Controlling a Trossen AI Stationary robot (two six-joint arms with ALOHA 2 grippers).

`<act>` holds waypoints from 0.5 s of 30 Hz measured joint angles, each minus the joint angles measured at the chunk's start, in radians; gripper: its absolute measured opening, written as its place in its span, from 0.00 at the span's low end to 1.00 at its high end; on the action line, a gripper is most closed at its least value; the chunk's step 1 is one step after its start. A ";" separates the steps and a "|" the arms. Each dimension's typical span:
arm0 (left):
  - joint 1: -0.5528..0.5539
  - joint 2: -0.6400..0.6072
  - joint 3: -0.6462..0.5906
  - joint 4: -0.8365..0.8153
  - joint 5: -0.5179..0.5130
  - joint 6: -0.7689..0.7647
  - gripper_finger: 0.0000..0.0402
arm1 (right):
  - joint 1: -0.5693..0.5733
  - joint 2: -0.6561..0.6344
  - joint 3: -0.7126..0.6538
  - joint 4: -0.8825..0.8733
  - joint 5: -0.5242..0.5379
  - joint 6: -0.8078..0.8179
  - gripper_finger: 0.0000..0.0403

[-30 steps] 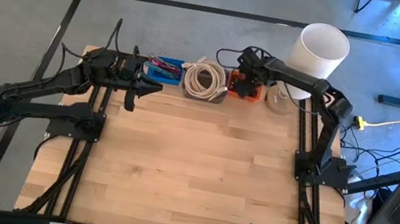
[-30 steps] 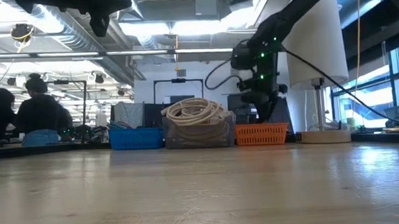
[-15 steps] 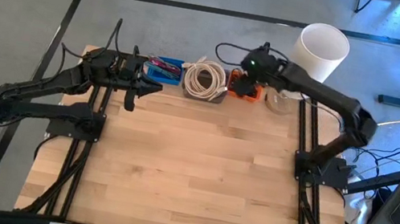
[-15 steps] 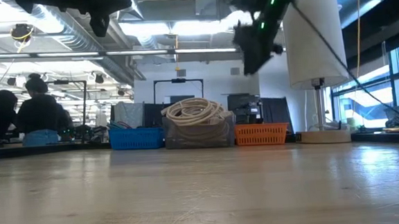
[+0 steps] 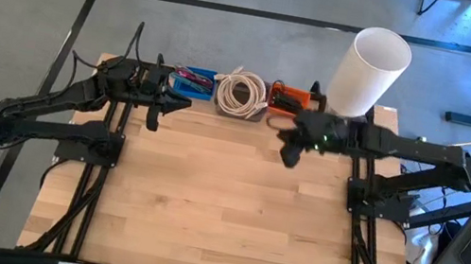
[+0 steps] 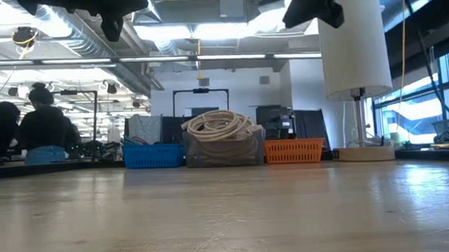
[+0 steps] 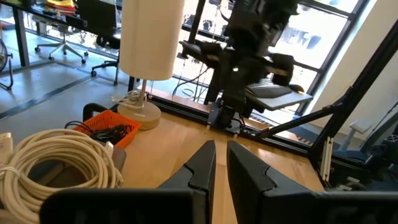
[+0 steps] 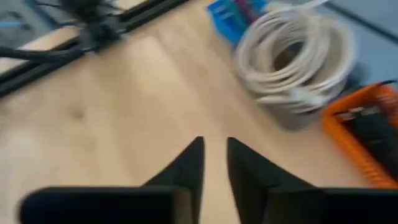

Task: Pick & Place USB Port
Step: Return to Home Position

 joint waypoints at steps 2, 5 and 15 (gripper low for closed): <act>0.000 0.000 0.000 0.000 0.000 0.000 0.08 | 0.059 -0.027 -0.047 0.023 0.001 0.050 0.10; 0.000 0.000 0.000 0.000 0.000 0.000 0.08 | 0.138 -0.061 -0.116 0.093 0.021 0.101 0.02; 0.000 0.000 0.000 0.000 0.000 0.000 0.08 | 0.325 -0.291 -0.501 0.528 0.277 0.082 0.01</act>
